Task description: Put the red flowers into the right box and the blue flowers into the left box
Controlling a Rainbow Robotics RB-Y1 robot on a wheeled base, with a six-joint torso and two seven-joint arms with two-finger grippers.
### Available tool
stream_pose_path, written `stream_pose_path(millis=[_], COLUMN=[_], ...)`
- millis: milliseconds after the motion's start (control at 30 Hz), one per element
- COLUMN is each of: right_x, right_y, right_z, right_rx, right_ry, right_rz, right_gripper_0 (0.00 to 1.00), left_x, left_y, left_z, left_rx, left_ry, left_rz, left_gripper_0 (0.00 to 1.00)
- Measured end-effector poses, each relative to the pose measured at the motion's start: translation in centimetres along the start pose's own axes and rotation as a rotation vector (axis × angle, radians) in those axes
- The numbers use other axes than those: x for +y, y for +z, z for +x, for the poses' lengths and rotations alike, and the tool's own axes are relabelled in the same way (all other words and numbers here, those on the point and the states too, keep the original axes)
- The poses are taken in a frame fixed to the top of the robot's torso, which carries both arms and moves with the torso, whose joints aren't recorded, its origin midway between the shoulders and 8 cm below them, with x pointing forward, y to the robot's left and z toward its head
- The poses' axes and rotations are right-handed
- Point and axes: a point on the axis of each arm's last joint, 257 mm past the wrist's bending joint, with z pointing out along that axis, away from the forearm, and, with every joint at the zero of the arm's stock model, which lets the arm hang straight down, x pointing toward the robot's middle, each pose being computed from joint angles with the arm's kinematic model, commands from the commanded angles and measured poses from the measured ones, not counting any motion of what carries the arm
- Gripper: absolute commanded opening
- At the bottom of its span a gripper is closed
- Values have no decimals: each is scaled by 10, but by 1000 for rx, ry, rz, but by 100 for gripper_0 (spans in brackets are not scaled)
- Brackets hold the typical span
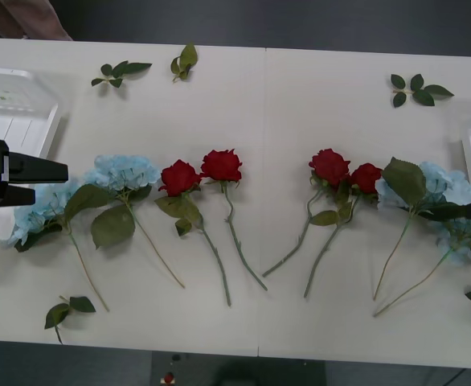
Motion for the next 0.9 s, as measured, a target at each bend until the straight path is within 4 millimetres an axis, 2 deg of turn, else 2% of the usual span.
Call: stream_pose_path(millis=[167,300,467,700,900], right_x=[-8,-20,-29,-37,-44], right_y=[11,24,42,57,73], right_z=[14,27,35,50,63], right_rx=[20,49,46,66,92], right_ry=[284,378,553,619,693], right_rz=[27,94,176,253,253], right_gripper_0=[100,100,100,100,100], left_x=[39,67,93,127,147], left_y=[2,12,21,29,37], left_z=[4,16,32,42,54], left_rx=[-6,11,24,22,35], left_ry=[-154,-193,-302,-270,-227], left_rz=[-135,-233,-327,-442,-516], left_gripper_0=[100,100,100,100,100])
